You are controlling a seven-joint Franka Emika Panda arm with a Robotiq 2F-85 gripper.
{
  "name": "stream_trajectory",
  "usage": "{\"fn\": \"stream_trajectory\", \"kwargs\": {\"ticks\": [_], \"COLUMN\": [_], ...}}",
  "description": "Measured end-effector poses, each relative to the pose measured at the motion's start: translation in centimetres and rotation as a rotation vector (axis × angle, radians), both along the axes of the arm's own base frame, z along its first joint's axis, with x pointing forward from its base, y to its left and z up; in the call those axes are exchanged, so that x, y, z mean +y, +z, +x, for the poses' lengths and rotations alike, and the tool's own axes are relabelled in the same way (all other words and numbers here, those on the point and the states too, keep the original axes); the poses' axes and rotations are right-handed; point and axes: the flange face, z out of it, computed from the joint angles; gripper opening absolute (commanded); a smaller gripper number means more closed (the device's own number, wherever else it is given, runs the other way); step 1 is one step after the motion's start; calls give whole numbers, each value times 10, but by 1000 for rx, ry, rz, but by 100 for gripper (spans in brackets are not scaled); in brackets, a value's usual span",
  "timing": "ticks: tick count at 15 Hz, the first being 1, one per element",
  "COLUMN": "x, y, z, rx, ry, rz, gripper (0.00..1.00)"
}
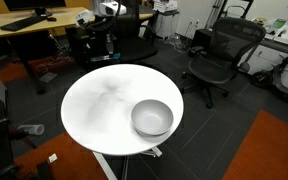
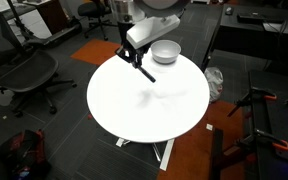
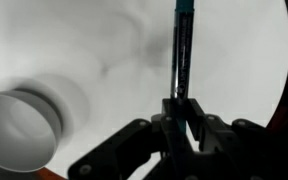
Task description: Put the marker in the bowl
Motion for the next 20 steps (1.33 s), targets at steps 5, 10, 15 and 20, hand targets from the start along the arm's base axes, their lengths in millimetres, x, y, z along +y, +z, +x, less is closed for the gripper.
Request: {"fn": "stream_trajectory", "kwargs": {"ticks": [5,10,15,20], "x": [-58,-132,-203,-258], "y": [55,79,79,69], "z": [-8,-14,-23,-28], "rx": [5,-5,2,-6], "ry": [-34,-59,-86,-125], "rz": [-9,-16,-27,-44], "gripper": [5,5,5,5]}}
